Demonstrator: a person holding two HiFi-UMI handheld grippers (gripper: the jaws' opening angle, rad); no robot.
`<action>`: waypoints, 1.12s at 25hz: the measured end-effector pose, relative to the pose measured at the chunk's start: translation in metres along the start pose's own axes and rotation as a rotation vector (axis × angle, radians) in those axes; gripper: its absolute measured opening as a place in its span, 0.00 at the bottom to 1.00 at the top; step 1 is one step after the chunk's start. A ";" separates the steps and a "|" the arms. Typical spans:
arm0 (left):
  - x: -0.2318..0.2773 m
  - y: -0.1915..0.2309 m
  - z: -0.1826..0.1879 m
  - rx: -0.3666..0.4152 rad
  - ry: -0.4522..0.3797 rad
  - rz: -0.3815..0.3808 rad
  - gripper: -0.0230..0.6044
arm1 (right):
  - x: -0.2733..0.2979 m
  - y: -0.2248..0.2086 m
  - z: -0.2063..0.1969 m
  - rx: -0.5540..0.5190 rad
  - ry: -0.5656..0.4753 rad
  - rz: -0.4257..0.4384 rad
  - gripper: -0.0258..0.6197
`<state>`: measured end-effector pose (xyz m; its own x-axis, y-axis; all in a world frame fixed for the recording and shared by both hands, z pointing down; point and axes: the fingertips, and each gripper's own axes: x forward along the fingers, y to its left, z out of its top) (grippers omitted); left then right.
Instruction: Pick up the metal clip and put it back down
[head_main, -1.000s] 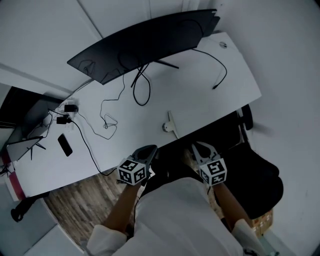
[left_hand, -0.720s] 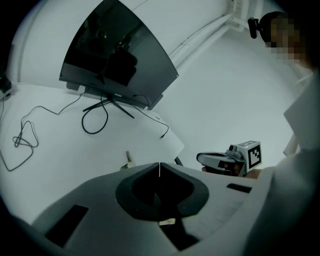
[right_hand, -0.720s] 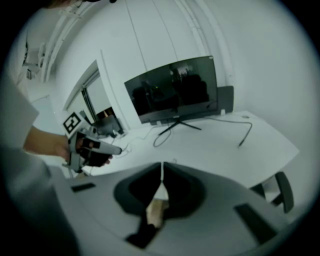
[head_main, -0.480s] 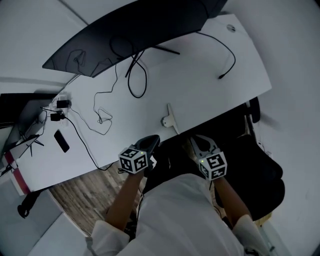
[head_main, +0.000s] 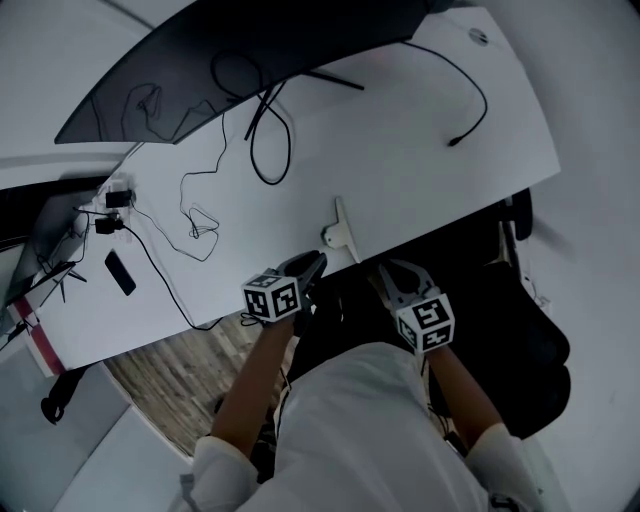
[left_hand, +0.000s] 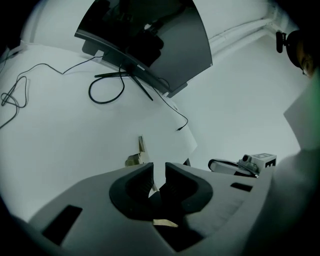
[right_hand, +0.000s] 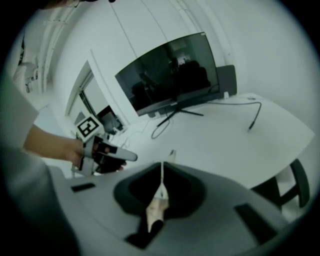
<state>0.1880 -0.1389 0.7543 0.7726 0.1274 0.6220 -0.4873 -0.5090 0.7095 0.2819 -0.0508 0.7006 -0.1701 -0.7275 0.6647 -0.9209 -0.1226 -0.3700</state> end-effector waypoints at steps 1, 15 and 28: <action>0.004 0.003 -0.002 -0.012 0.007 0.006 0.20 | 0.001 -0.001 -0.001 0.003 0.003 0.003 0.09; 0.045 0.025 -0.008 -0.122 0.074 0.067 0.30 | 0.019 -0.009 -0.014 0.018 0.038 0.052 0.09; 0.072 0.036 -0.013 -0.203 0.092 0.037 0.21 | 0.024 -0.025 -0.019 0.026 0.062 0.044 0.09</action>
<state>0.2205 -0.1370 0.8294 0.7166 0.1934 0.6701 -0.5939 -0.3346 0.7317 0.2945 -0.0524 0.7376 -0.2325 -0.6898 0.6856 -0.9028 -0.1093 -0.4161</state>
